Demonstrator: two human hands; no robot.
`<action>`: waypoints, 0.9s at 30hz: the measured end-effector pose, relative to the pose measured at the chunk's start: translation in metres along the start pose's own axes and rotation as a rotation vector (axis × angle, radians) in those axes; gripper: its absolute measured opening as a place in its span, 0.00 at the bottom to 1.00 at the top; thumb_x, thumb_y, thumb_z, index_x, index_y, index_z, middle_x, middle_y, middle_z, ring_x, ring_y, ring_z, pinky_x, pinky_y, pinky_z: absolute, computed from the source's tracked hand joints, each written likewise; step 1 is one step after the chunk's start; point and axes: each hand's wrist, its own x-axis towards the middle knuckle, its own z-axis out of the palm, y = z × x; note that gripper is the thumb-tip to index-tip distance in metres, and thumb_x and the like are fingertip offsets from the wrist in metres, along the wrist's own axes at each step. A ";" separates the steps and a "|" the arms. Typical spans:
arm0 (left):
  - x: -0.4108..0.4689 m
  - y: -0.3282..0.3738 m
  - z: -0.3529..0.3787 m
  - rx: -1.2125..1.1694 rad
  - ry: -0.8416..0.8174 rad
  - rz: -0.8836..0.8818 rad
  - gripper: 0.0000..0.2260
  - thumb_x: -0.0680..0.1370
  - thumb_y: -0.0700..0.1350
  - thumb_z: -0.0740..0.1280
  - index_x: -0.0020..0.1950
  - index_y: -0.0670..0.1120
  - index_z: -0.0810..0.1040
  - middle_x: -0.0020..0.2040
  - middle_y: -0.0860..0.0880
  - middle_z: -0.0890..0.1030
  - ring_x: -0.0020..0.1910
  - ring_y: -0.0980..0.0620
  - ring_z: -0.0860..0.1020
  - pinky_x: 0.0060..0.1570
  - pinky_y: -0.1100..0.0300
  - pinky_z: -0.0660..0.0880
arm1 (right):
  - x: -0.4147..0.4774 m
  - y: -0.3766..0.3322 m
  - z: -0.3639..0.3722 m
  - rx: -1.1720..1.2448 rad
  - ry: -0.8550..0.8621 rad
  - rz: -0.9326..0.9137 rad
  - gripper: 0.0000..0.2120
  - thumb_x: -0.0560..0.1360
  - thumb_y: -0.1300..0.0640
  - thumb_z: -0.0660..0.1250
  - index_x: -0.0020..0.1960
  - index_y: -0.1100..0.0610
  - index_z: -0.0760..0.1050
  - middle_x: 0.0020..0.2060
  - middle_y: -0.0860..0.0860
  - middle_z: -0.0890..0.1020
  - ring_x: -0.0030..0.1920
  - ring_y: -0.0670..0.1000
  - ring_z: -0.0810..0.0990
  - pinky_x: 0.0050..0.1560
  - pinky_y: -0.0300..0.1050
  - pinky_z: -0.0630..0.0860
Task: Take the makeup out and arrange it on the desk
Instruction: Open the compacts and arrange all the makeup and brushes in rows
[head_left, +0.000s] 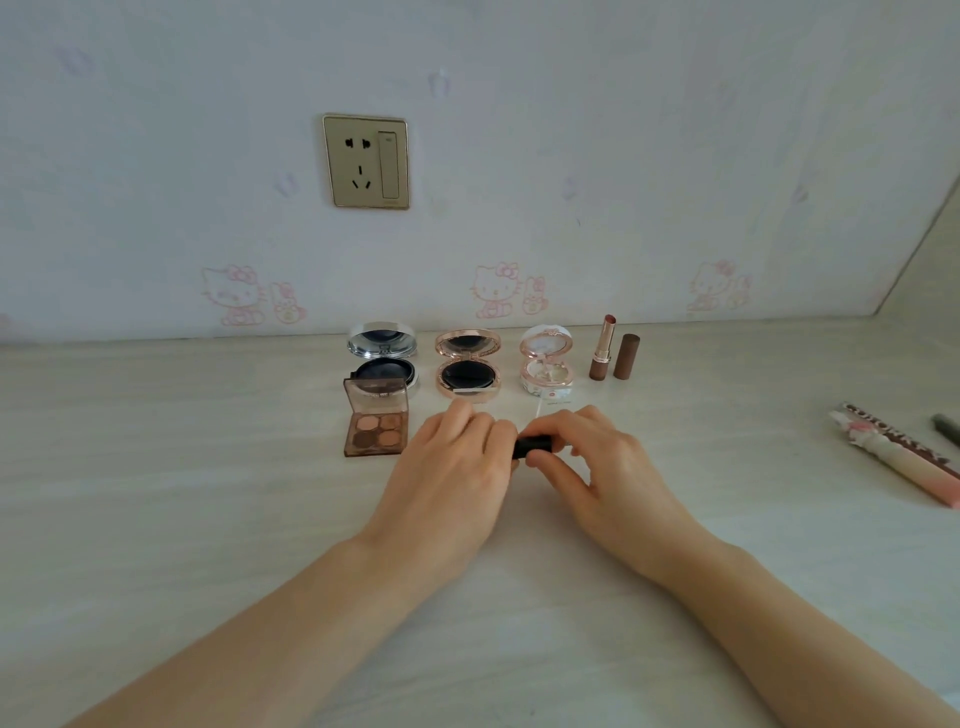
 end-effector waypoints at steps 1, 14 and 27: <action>0.000 0.000 -0.001 -0.003 -0.004 0.006 0.04 0.77 0.45 0.65 0.44 0.46 0.72 0.37 0.50 0.74 0.41 0.47 0.72 0.38 0.55 0.72 | 0.000 0.000 0.000 0.005 0.005 -0.011 0.07 0.77 0.57 0.65 0.54 0.51 0.77 0.45 0.42 0.79 0.49 0.40 0.72 0.49 0.27 0.66; 0.002 -0.001 -0.004 -0.137 0.062 -0.092 0.17 0.78 0.57 0.54 0.38 0.47 0.73 0.31 0.59 0.56 0.30 0.52 0.64 0.34 0.54 0.74 | -0.001 -0.003 -0.002 0.070 -0.011 -0.005 0.08 0.78 0.58 0.64 0.55 0.51 0.78 0.45 0.41 0.80 0.50 0.41 0.74 0.50 0.31 0.69; 0.000 -0.004 -0.009 -0.373 -0.133 -0.259 0.16 0.76 0.62 0.55 0.47 0.50 0.68 0.35 0.61 0.65 0.44 0.54 0.65 0.53 0.55 0.64 | 0.000 -0.006 -0.011 0.212 0.180 0.085 0.12 0.73 0.61 0.69 0.52 0.47 0.78 0.40 0.40 0.78 0.44 0.47 0.75 0.45 0.31 0.70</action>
